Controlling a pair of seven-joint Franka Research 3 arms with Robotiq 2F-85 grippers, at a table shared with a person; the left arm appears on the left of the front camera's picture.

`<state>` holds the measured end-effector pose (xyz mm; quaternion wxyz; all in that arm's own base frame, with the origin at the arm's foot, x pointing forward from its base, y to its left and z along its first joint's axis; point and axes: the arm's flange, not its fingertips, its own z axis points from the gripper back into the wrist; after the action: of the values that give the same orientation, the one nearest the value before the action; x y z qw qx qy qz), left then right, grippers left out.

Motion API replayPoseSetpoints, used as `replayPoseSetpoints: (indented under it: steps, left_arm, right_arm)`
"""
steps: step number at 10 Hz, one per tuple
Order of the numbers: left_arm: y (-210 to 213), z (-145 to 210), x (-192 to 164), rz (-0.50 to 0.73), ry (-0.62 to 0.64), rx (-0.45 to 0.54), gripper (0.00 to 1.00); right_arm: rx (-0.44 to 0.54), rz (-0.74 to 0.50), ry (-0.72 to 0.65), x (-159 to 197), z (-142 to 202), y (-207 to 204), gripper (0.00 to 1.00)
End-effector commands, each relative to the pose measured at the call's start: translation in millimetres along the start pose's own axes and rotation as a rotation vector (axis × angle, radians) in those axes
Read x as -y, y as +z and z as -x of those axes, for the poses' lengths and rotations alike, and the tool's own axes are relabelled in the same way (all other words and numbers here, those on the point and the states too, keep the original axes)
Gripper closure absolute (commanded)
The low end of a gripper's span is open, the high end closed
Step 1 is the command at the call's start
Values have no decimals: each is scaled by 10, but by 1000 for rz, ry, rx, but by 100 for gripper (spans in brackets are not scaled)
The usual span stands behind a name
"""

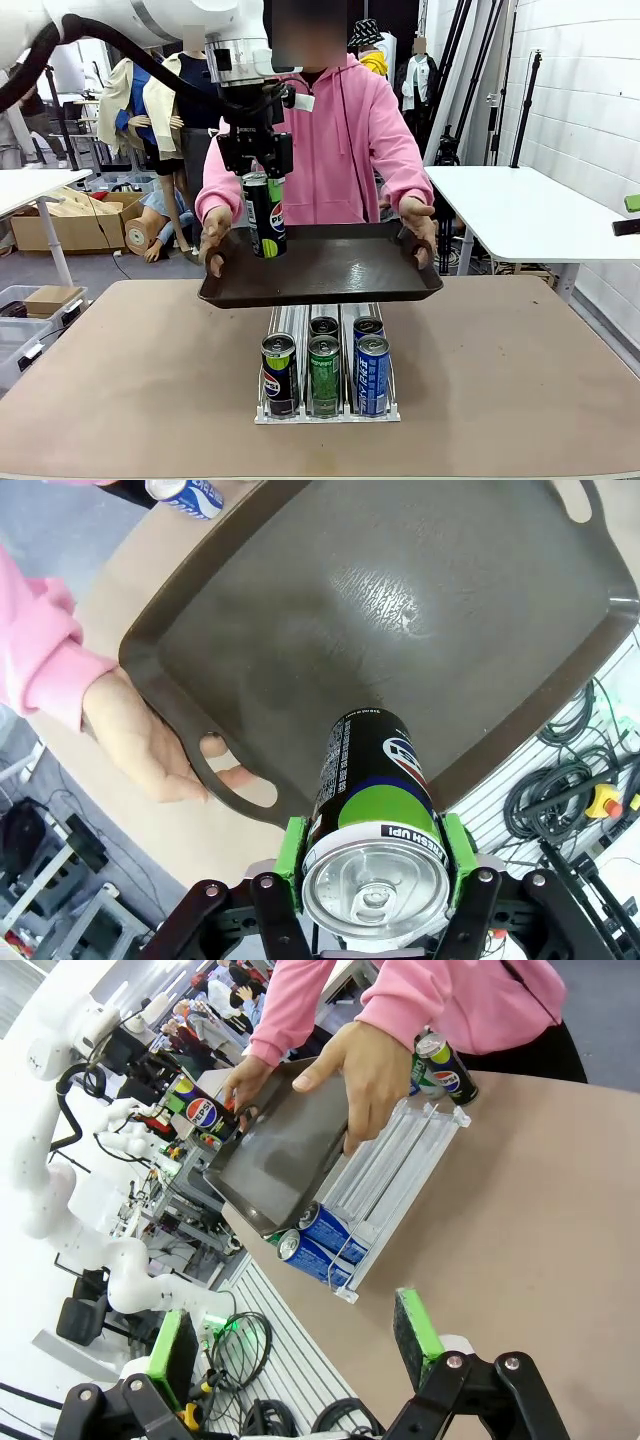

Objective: Retrieve and hand over the desired beverage to the person.
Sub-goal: Place the picked can on the Handle tray extended by the person.

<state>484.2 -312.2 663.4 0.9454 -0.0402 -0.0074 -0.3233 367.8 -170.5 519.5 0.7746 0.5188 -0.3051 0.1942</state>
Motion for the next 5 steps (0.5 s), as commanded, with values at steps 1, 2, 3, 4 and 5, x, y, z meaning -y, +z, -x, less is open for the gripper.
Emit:
replayPoseSetpoints:
  steps: [1, 2, 3, 4, 5]
  left_arm:
    - [43, -95, 79, -30, -4, 0, 100]
    - [-4, -105, 82, -36, -10, -8, 100]
    - [-55, -123, 72, -42, -14, -12, 100]
    - [-98, -132, 68, -39, -19, -22, 100]
    - [-132, -132, 58, -38, -20, -35, 100]
  right_arm:
    - [5, -12, 14, 8, -4, 7, 0]
    - [5, -12, 14, 8, -4, 7, 0]
    - [5, -12, 14, 8, -4, 7, 0]
    - [5, -12, 14, 8, -4, 7, 0]
    - [5, -12, 14, 8, -4, 7, 0]
